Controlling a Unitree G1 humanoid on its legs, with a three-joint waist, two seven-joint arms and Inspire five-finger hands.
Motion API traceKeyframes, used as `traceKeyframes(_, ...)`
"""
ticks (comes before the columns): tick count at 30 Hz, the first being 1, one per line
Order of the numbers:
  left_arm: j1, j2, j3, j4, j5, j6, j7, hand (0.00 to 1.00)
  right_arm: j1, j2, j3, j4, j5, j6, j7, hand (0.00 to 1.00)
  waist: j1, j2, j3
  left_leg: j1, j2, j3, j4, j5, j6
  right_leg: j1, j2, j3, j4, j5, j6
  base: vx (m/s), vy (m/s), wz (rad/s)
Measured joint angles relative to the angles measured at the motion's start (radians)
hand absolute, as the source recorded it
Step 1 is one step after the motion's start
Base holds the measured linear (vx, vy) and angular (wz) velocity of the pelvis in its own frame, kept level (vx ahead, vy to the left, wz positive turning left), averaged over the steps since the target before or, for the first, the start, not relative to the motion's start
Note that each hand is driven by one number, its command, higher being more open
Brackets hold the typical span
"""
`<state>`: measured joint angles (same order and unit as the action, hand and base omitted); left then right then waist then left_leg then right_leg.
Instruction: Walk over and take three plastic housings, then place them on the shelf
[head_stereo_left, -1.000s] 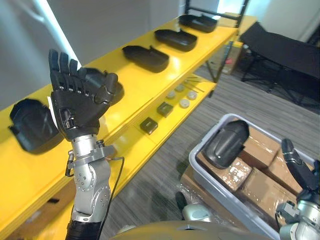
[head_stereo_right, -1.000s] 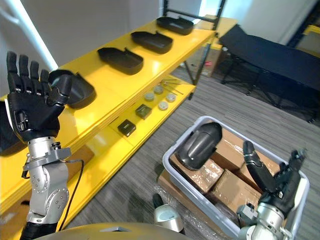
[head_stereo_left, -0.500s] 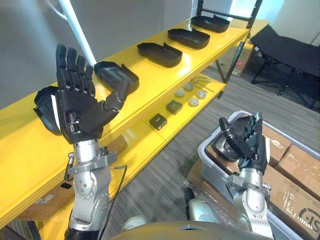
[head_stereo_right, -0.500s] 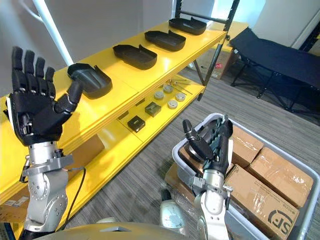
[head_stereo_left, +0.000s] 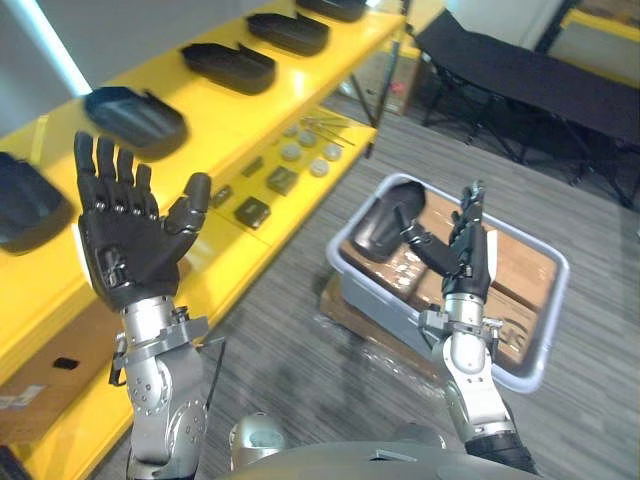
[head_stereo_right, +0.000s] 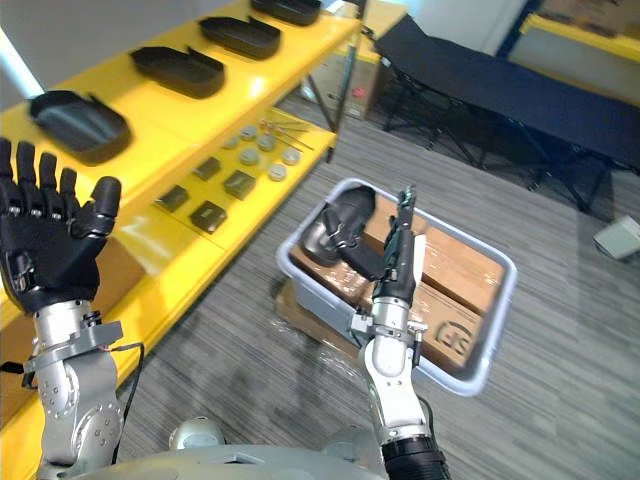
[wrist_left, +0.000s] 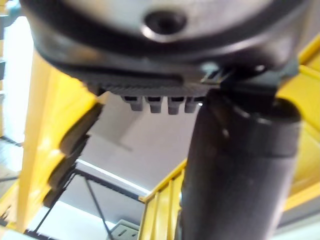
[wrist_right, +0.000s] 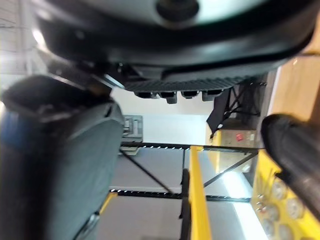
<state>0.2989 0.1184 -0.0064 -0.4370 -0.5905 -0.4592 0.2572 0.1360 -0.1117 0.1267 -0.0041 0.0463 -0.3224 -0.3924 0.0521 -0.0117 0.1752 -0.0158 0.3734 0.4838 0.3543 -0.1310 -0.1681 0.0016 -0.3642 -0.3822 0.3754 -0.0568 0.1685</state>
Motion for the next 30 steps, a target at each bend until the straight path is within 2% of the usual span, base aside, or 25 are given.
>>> traceKeyframes(1,0.011,-0.020,-0.017,0.010,-0.009,0.000,0.001,1.00,0.015,-0.008,-0.004,0.000,0.002,0.012,0.003,1.00,-0.009,0.011,-0.003,0.005,0.023,0.006,-0.013,0.014,-0.012,-0.001,0.024,-0.016,-0.002,-0.022,0.011,0.03,-0.536,-0.51)
traceKeyframes(2,0.034,-0.056,-0.055,0.029,-0.001,0.000,0.007,1.00,0.055,-0.022,-0.017,0.000,0.000,0.021,0.014,1.00,-0.035,0.031,-0.010,0.011,0.060,0.007,-0.036,0.050,-0.007,-0.002,0.067,-0.027,-0.002,-0.053,-0.005,0.06,-0.463,-0.33)
traceKeyframes(3,0.052,-0.073,-0.120,0.040,0.014,0.000,0.025,1.00,0.091,-0.045,-0.030,-0.001,0.003,0.022,0.027,1.00,-0.063,0.039,-0.009,0.018,0.088,0.010,-0.049,0.098,0.026,-0.005,0.101,-0.025,0.000,-0.066,-0.029,0.07,-0.445,-0.31)
traceKeyframes(5,0.063,-0.072,-0.186,0.041,0.027,0.001,0.035,1.00,0.128,-0.060,-0.045,-0.030,0.030,0.022,0.044,1.00,-0.088,0.038,-0.008,0.016,0.117,0.012,-0.024,0.150,0.070,0.004,0.133,-0.022,-0.036,-0.077,-0.047,0.06,-0.308,-0.58)
traceKeyframes(6,0.058,-0.070,-0.212,0.044,0.084,0.001,0.043,1.00,0.160,-0.075,-0.050,-0.093,0.052,0.021,0.045,1.00,-0.107,0.036,-0.005,-0.037,0.157,0.007,0.092,0.181,0.122,0.025,0.163,0.000,-0.112,-0.076,-0.050,0.06,-0.320,-0.81)
traceKeyframes(7,0.055,-0.070,-0.218,0.049,0.102,0.001,0.044,1.00,0.173,-0.080,-0.051,-0.121,0.062,0.021,0.047,1.00,-0.110,0.036,-0.004,-0.050,0.152,-0.015,0.124,0.156,0.096,0.034,0.166,0.017,-0.142,-0.074,-0.052,0.05,-0.223,-1.04)
traceKeyframes(8,0.042,-0.069,-0.238,0.071,0.114,0.001,0.031,1.00,0.188,-0.094,-0.068,-0.160,0.096,0.016,0.049,1.00,-0.106,0.044,0.000,-0.068,0.095,-0.078,0.152,0.060,0.032,0.036,0.162,0.053,-0.174,-0.066,-0.055,0.03,0.006,-1.00)
traceKeyframes(9,0.025,-0.058,-0.260,0.092,0.117,0.001,0.022,1.00,0.185,-0.109,-0.089,-0.160,0.125,0.015,0.049,1.00,-0.106,0.058,-0.003,-0.083,0.015,-0.132,0.145,-0.014,0.041,0.033,0.156,0.083,-0.179,-0.055,-0.051,0.02,0.056,-0.96)
traceKeyframes(11,0.023,-0.042,-0.271,0.107,0.134,0.000,0.021,1.00,0.184,-0.125,-0.099,-0.138,0.128,0.015,0.046,1.00,-0.105,0.072,-0.012,-0.070,-0.048,-0.127,0.081,-0.044,0.070,0.024,0.154,0.100,-0.169,-0.050,-0.044,0.04,0.063,-0.68)
traceKeyframes(14,0.002,-0.005,-0.266,0.133,0.133,0.004,-0.014,1.00,0.182,-0.123,-0.095,-0.099,0.127,0.046,0.048,1.00,-0.111,0.055,-0.020,-0.013,-0.112,-0.124,-0.038,-0.027,0.032,0.009,0.122,0.111,-0.196,-0.023,-0.007,0.05,0.063,-0.25)
traceKeyframes(16,-0.011,0.012,-0.266,0.146,0.170,0.019,-0.015,1.00,0.120,-0.124,-0.088,0.000,0.147,0.080,0.066,1.00,-0.106,0.048,-0.017,-0.021,-0.136,-0.133,-0.077,-0.019,0.025,0.003,0.111,0.086,-0.223,0.019,-0.003,-0.03,0.093,0.15)
traceKeyframes(19,-0.041,0.039,-0.264,0.162,0.280,0.054,-0.012,1.00,0.015,-0.126,-0.082,0.132,0.158,0.135,0.099,1.00,-0.083,0.047,-0.009,-0.037,-0.164,-0.161,-0.114,0.002,0.036,0.012,0.096,0.031,-0.258,0.060,-0.004,-0.06,0.072,0.30)
traceKeyframes(22,-0.072,0.050,-0.262,0.158,0.287,0.067,-0.024,1.00,-0.121,-0.142,-0.077,0.259,0.157,0.145,0.105,1.00,-0.073,0.049,0.020,-0.078,-0.191,-0.214,-0.125,0.019,0.045,0.011,0.083,-0.026,-0.261,0.072,-0.002,-0.09,0.058,0.54)
traceKeyframes(24,-0.089,0.050,-0.260,0.155,0.287,0.069,-0.036,1.00,-0.246,-0.173,-0.079,0.349,0.157,0.146,0.107,1.00,-0.048,0.048,0.052,-0.110,-0.201,-0.241,-0.131,0.034,0.052,-0.003,0.079,-0.051,-0.261,0.078,-0.003,-0.15,0.046,0.49)
traceKeyframes(27,-0.108,0.049,-0.259,0.152,0.285,0.072,-0.065,1.00,-0.524,-0.253,-0.077,0.520,0.157,0.160,0.103,1.00,-0.013,0.060,0.127,-0.169,-0.218,-0.286,-0.127,0.065,0.067,-0.024,0.070,-0.093,-0.260,0.089,-0.007,-0.17,0.033,0.43)
traceKeyframes(30,-0.103,0.046,-0.264,0.152,0.277,0.074,-0.108,1.00,-0.773,-0.337,-0.074,0.658,0.156,0.163,0.097,1.00,0.033,0.096,0.195,-0.225,-0.228,-0.329,-0.092,0.074,0.076,-0.033,0.064,-0.134,-0.258,0.094,-0.008,-0.15,0.035,0.36)
